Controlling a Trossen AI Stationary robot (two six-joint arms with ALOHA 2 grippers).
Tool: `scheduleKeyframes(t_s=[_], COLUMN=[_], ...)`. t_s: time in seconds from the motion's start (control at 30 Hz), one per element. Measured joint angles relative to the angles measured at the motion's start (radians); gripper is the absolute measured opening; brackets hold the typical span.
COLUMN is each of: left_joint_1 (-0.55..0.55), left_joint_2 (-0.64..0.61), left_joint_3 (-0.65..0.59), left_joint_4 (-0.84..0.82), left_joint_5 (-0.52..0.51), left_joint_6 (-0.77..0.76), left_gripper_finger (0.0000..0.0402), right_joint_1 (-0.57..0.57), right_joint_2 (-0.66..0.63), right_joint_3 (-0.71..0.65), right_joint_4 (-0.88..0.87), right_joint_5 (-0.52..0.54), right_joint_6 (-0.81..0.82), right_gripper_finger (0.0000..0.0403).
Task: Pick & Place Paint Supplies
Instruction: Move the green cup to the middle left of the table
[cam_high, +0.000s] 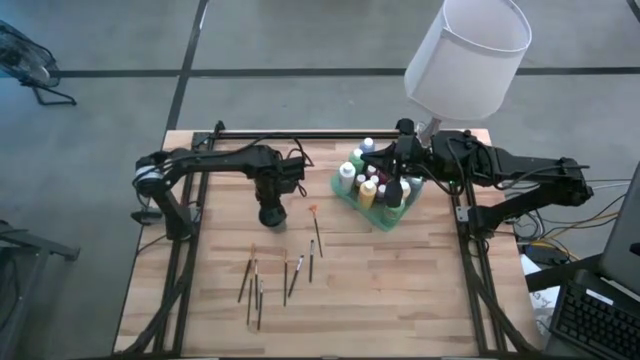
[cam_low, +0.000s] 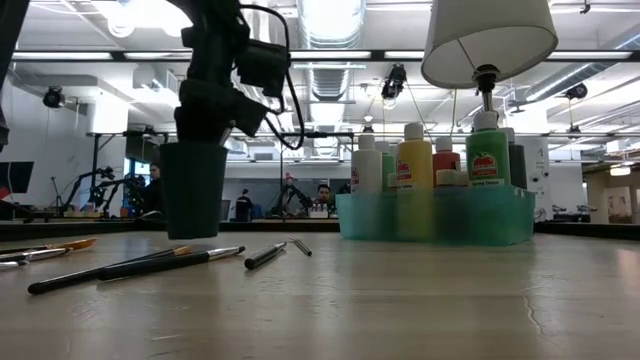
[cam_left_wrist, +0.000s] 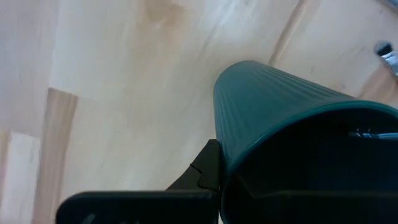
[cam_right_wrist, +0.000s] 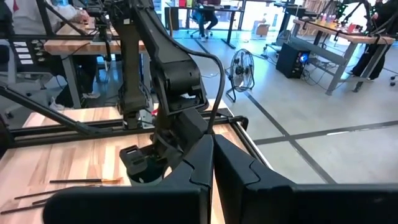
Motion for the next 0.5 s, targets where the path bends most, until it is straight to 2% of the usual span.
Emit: scheduleKeyframes(t_s=[0.5], left_joint_1=[0.003], left_joint_2=[-0.001], left_joint_3=[-0.036], left_joint_4=[0.025], left_joint_5=[0.007], left_joint_6=[0.030], left_gripper_finger=[0.0014], right_joint_1=[0.000], right_joint_2=[0.000], right_joint_3=[0.000], right_joint_4=[0.000], right_joint_5=[0.000], right_joint_6=[0.000], right_gripper_finger=[0.0008])
